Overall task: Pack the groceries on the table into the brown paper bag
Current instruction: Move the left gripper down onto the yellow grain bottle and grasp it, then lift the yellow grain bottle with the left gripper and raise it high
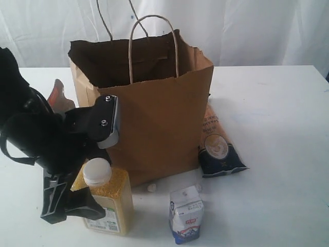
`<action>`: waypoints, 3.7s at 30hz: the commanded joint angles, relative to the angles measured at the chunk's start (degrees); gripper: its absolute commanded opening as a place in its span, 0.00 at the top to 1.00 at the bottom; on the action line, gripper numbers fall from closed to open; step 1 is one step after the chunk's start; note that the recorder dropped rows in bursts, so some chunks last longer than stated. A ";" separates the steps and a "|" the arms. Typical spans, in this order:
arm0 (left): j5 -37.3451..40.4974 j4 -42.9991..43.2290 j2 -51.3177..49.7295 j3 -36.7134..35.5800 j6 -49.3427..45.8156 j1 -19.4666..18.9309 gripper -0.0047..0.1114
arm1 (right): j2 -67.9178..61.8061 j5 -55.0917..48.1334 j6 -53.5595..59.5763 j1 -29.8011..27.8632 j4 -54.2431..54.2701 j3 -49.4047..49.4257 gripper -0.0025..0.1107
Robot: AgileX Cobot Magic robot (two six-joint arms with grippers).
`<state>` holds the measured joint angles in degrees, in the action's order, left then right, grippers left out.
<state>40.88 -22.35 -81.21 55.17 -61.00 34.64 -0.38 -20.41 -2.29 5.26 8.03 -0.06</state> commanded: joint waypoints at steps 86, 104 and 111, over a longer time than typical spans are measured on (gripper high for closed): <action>18.42 28.23 14.61 -0.46 56.19 -6.23 0.96 | 0.38 0.70 0.04 -0.39 -0.18 0.06 0.98; 10.29 9.94 10.87 -0.46 44.02 -31.94 0.96 | 0.38 0.70 0.04 -0.16 -0.18 0.06 0.98; 8.33 10.21 7.54 -0.46 44.72 -31.94 0.96 | 0.38 0.70 0.04 -0.16 -0.18 0.06 0.98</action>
<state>49.46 -10.66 -73.24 54.52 -16.90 2.79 -0.38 -20.41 -2.29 5.26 8.03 -0.06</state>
